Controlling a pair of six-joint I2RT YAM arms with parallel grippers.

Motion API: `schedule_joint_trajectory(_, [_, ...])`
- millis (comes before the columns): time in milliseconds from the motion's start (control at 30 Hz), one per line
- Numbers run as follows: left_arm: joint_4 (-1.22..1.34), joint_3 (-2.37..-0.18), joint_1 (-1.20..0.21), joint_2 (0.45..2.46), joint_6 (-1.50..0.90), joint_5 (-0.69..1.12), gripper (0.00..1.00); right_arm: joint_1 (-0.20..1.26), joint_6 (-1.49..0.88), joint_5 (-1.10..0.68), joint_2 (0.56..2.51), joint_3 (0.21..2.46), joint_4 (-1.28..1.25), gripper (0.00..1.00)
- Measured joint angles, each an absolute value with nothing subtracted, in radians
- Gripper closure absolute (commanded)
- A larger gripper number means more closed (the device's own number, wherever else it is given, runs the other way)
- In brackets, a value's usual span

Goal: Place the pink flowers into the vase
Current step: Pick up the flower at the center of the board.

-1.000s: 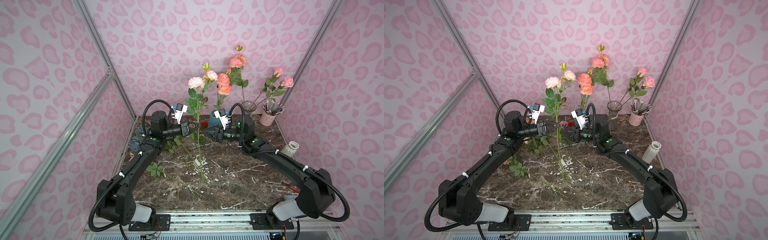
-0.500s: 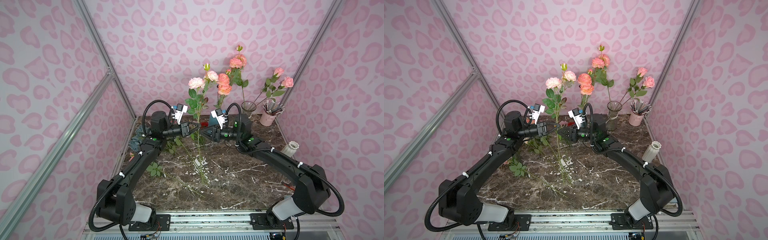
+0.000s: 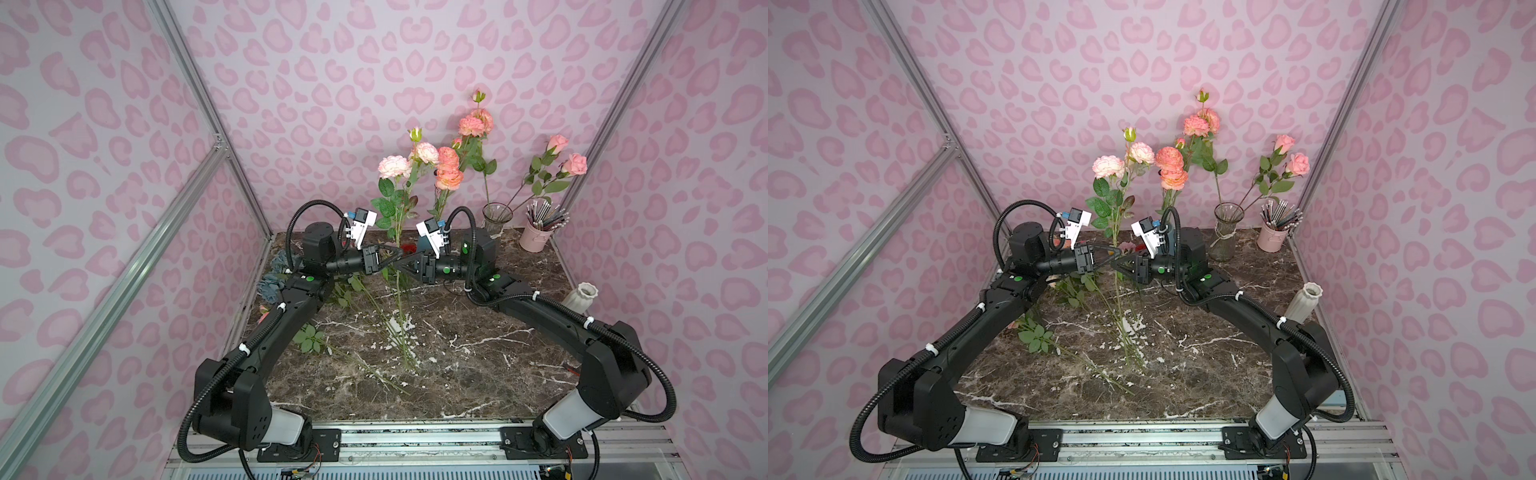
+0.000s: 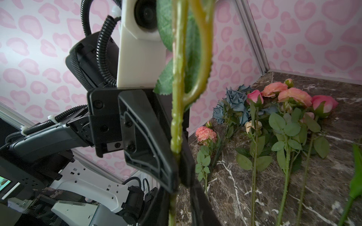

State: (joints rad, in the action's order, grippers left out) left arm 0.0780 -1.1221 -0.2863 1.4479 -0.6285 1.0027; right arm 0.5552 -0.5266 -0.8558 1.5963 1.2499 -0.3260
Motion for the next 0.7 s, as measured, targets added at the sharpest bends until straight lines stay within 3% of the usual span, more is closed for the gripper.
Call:
schedule_joint_trajectory(100, [0.078, -1.122, -0.286, 1.447, -0.618, 1.0, 0.95, 0.556, -0.534, -0.859, 1.597, 1.25, -0.332, 0.96])
schedule_joint_trajectory(200, [0.076, -1.123, -0.286, 1.447, -0.616, 0.997, 0.83, 0.556, -0.534, -0.859, 1.597, 1.25, -0.334, 1.0])
schedule_joint_trajectory(533, [0.033, -1.137, -0.288, 1.447, -0.588, 0.982, 0.48, 0.556, -0.484, -0.783, 1.578, 1.249, -0.268, 1.0])
schedule_joint_trajectory(700, [0.005, -1.145, -0.288, 1.452, -0.568, 0.966, 0.43, 0.556, -0.426, -0.699, 1.559, 1.256, -0.175, 1.0])
